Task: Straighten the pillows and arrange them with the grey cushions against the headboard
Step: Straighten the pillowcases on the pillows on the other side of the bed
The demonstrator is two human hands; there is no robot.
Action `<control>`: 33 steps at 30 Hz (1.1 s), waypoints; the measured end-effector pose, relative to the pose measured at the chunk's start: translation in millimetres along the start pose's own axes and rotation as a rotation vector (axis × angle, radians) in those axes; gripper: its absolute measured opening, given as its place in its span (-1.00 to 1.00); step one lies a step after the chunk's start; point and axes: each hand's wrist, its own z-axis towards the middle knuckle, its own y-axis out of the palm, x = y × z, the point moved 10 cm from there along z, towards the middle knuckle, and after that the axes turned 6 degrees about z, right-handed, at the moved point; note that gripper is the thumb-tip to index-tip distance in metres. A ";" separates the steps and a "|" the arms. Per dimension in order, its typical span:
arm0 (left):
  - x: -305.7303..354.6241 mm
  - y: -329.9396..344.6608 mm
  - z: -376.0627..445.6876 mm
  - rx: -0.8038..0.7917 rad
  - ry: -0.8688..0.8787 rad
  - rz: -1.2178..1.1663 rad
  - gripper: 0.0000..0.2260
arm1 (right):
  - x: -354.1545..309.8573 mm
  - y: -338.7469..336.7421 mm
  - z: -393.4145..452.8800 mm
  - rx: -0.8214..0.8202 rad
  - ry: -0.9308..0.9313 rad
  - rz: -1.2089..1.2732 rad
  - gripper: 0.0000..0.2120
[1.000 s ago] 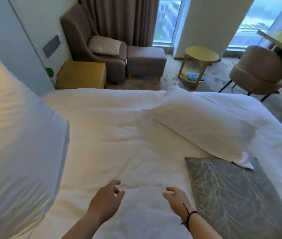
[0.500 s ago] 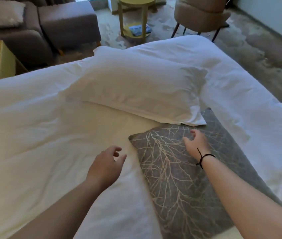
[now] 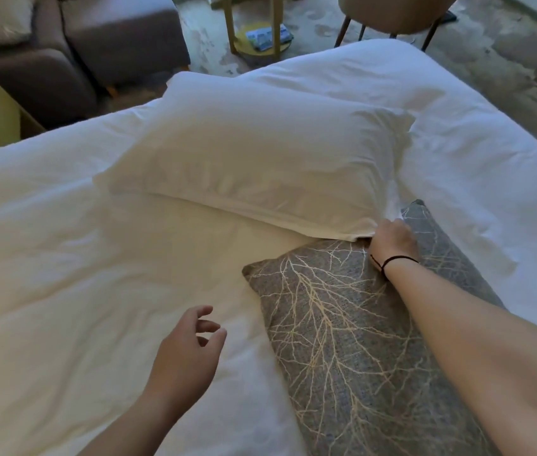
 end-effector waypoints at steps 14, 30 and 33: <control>12.7 -46.0 -46.4 -0.004 -0.145 -0.391 -0.48 | -161.4 -40.8 -184.3 -0.320 -0.807 0.073 -0.67; -157.8 -241.8 -189.7 -0.125 -0.532 -0.017 -0.80 | -247.1 -22.8 -696.7 -1.334 -1.236 0.201 -0.57; -203.1 -203.3 -226.8 -0.091 -0.591 -0.227 -0.86 | -208.9 4.9 -711.1 -1.520 -1.366 -0.216 -0.69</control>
